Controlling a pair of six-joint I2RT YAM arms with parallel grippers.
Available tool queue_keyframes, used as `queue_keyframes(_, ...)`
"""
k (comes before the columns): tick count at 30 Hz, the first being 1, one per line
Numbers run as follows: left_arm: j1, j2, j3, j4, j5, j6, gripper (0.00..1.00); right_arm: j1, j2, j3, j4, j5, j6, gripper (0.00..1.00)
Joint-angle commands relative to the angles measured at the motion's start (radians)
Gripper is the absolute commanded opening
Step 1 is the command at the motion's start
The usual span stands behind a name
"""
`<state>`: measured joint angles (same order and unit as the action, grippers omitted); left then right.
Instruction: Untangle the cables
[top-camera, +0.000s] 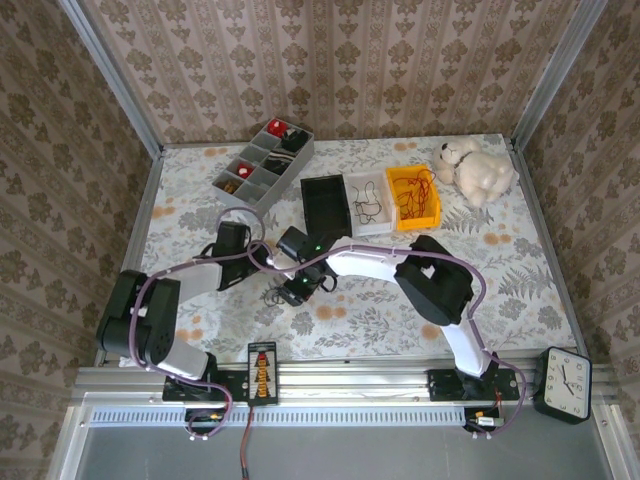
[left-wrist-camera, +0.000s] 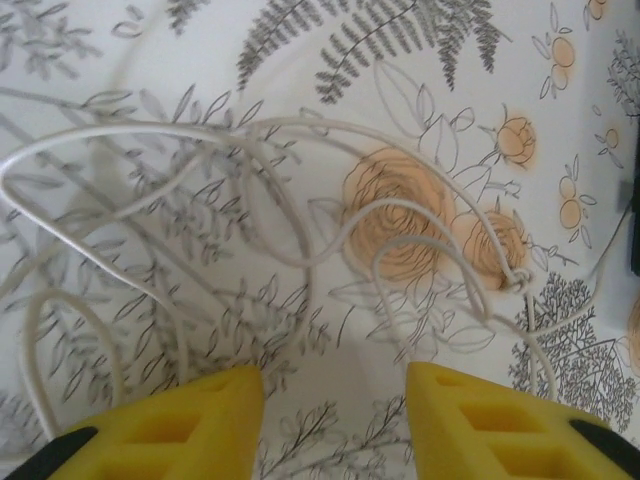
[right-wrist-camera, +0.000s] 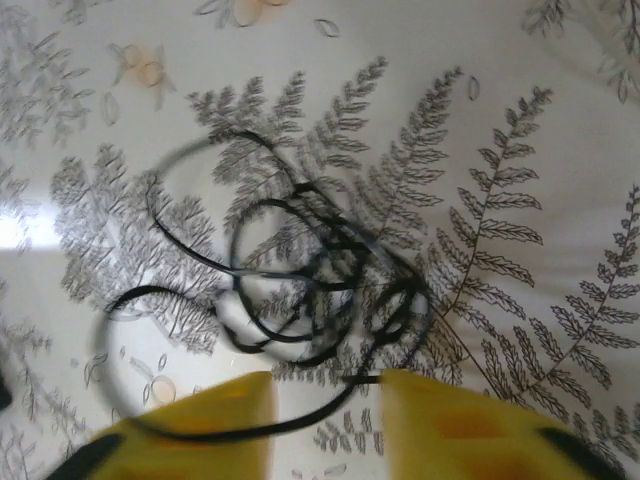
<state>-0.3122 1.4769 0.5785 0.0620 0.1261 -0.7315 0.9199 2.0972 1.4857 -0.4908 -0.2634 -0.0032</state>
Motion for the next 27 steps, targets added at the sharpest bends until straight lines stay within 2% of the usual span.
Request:
queue_keyframes(1,0.000,-0.071,-0.029,-0.185,-0.021,0.054,0.48,-0.024,-0.018,-0.005,0.044,-0.043,0.012,0.11)
queue_keyframes(4,-0.027,-0.150,-0.029,-0.242,-0.035,0.097,0.52,-0.066,-0.066,-0.071,0.098,-0.091,0.053,0.00)
queue_keyframes(9,-0.103,-0.271,-0.037,-0.257,-0.045,0.193,0.59,-0.155,-0.160,-0.194,0.149,-0.171,0.126,0.00)
queue_keyframes(14,-0.204,-0.319,-0.050,-0.173,-0.014,0.300,0.61,-0.223,-0.225,-0.293,0.168,-0.232,0.163,0.00)
queue_keyframes(20,-0.264,-0.230,-0.019,-0.040,0.110,0.355,0.61,-0.269,-0.240,-0.319,0.156,-0.300,0.181,0.00)
queue_keyframes(27,-0.294,-0.069,0.080,0.036,0.170,0.391,0.58,-0.274,-0.246,-0.316,0.131,-0.320,0.173,0.00)
